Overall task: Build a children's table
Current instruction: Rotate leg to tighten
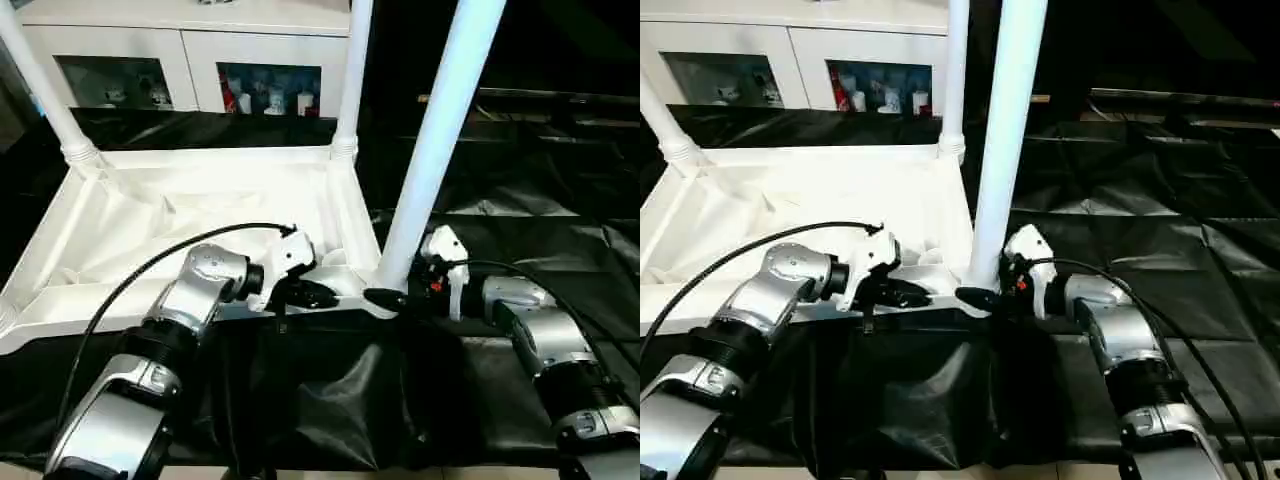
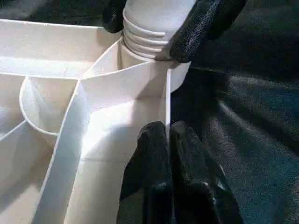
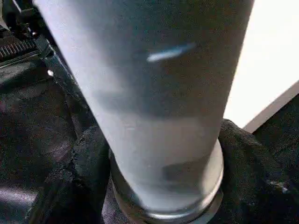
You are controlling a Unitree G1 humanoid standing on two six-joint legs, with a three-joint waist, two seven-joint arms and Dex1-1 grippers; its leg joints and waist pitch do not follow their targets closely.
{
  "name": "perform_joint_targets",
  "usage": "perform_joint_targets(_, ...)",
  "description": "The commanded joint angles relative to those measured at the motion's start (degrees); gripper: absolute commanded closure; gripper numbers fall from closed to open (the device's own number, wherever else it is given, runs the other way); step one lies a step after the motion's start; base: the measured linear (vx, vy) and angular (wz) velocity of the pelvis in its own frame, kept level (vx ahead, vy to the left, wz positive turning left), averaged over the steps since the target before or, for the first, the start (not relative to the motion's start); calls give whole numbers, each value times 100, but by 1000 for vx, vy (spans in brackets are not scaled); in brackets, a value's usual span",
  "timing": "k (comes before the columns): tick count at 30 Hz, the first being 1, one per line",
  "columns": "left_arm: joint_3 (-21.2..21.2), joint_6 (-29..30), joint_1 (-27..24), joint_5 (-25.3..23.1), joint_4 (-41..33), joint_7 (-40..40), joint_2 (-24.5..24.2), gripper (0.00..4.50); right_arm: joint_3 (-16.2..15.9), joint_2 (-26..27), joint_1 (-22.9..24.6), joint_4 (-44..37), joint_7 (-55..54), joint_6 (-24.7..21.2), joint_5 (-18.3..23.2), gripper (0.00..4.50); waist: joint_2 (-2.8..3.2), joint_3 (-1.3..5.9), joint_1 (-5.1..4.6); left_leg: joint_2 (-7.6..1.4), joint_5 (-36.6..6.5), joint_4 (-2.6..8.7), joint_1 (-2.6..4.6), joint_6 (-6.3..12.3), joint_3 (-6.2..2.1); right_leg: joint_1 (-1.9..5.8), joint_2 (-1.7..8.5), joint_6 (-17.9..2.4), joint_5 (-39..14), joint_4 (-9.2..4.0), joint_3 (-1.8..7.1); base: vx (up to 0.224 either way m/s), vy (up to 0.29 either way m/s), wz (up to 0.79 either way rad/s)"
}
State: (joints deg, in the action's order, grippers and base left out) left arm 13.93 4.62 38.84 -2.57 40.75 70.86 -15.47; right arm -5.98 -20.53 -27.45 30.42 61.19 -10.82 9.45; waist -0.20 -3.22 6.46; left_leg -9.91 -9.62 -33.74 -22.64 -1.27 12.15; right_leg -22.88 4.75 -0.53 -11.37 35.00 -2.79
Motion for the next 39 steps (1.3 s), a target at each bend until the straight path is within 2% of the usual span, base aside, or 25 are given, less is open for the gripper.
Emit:
perform_joint_targets(1, -43, -23, 28, 210, -147, -79, 144, 450, -120, 55, 105, -83, 10, -109, -6, 166, -85, 390, -15, -391, -955, 366, 175, 371, -174, 222, 443, -1345, -834, -386, 230, 0, 0, 0)
perform_joint_targets(5, -135, -90, 195, 86, 127, -676, 318, 450, -51, 300, 113, 93, -715, -226, -185, 168, -87, 383, -47, -380, -1053, 382, 182, 288, -187, 215, 452, -1311, -994, -409, 233, 0, 0, 0)
perform_joint_targets(6, -215, -151, 320, 27, 349, -1087, 442, 450, 1, 460, 101, 189, -1047, -321, -214, 169, -86, 383, -49, -381, -1081, 382, 185, 270, -188, 216, 453, -1300, -1046, -415, 235, 0, 0, 0)
perform_joint_targets(7, -269, -166, 410, -11, 502, -1373, 532, 450, 47, 585, 86, 259, -1304, -384, -227, 169, -79, 373, -58, -373, -1227, 389, 213, 186, -190, 190, 449, -1239, -1276, -454, 242, 0, 0, 0)
perform_joint_targets(8, -308, -182, 526, -70, 691, -1727, 650, 450, 163, 798, 21, 409, -1739, -452, -221, 169, -76, 372, -73, -364, -1235, 394, 209, 156, -192, 184, 448, -1224, -1325, -461, 247, 0, 0, 0)
perform_joint_targets(10, -359, -122, 673, -127, 913, -2168, 810, 450, 325, 1087, -88, 626, -2363, -504, -219, 169, -78, 359, -111, -357, -1485, 421, 227, -5, -213, 177, 466, -1121, -1761, -508, 238, 0, 0, 0)
perform_joint_targets(12, -395, 21, 822, -159, 1089, -2587, 1023, 450, 510, 1411, -258, 925, -3113, -478, -221, 170, -77, 353, -121, -365, -1542, 428, 232, -37, -221, 173, 479, -1076, -1838, -526, 244, 0, 0, 0)
perform_joint_targets(13, -397, 67, 876, -167, 1148, -2731, 1106, 450, 572, 1530, -327, 1039, -3398, -452, -223, 170, -63, 350, -172, -356, -1669, 446, 238, -120, -235, 163, 474, -1060, -1942, -529, 239, 0, 0, 0)
perform_joint_targets(16, -360, 63, 964, -178, 1227, -2890, 1269, 450, 604, 1748, -475, 1234, -3693, -250, -242, 170, -62, 357, -175, -351, -1617, 437, 227, -70, -227, 178, 479, -1018, -1811, -544, 249, 0, 0, 0)
perform_joint_targets(18, -340, -26, 1019, -186, 1298, -2868, 1333, 450, 570, 1840, -507, 1213, -3543, -74, -247, 170, -66, 366, -167, -346, -1541, 426, 216, -7, -217, 184, 478, -1018, -1672, -536, 255, 0, 0, 0)
perform_joint_targets(19, -307, -200, 1061, -209, 1397, -2767, 1333, 450, 575, 1857, -504, 1128, -3244, 68, -205, 114, -68, 376, -152, -350, -1372, 424, 201, 81, -214, 205, 466, -1058, -1374, -504, 250, 0, 0, 0)
perform_joint_targets(21, -299, -268, 1038, -194, 1384, -2654, 1298, 450, 603, 1818, -488, 1064, -3092, 75, -145, 100, -73, 380, -142, -349, -1273, 417, 194, 162, -209, 220, 461, -1116, -1165, -480, 246, 0, 0, 0)
perform_joint_targets(24, -283, -317, 974, -170, 1308, -2458, 1236, 450, 613, 1750, -469, 977, -2880, 17, -67, 70, -66, 375, -144, -354, -1260, 414, 187, 225, -209, 230, 469, -1172, -1163, -478, 239, 0, 0, 0)
perform_joint_targets(25, -247, -396, 853, -120, 1157, -2104, 1135, 450, 524, 1564, -418, 835, -2515, 32, -36, 63, -77, 374, -134, -350, -1269, 409, 191, 242, -203, 234, 468, -1170, -1194, -486, 238, 0, 0, 0)
perform_joint_targets(33, -126, -430, 526, 94, 681, -1079, 782, 450, 249, 890, -212, 438, -1501, 117, -53, 63, -63, 383, -117, -380, -1110, 393, 173, 359, -190, 248, 454, -1317, -869, -427, 226, 0, 0, 0)
perform_joint_targets(35, -21, -408, 376, 167, 449, -411, 455, 450, 41, 358, -4, 19, -606, -65, 0, 63, -66, 376, -84, -383, -1099, 387, 161, 377, -184, 270, 449, -1323, -883, -420, 219, 0, 0, 0)
perform_joint_targets(37, -7, -411, 356, 183, 414, -279, 380, 450, -6, 229, 43, -90, -411, -137, 29, 63, -50, 381, -59, -398, -1079, 379, 172, 432, -178, 251, 443, -1338, -816, -410, 220, 0, 0, 0)
perform_joint_targets(39, -7, -419, 346, 190, 397, -196, 338, 450, -19, 159, 69, -152, -287, -180, 35, 63, -48, 390, -44, -408, -1080, 380, 193, 382, -177, 225, 451, -1394, -801, -405, 216, 0, 0, 0)
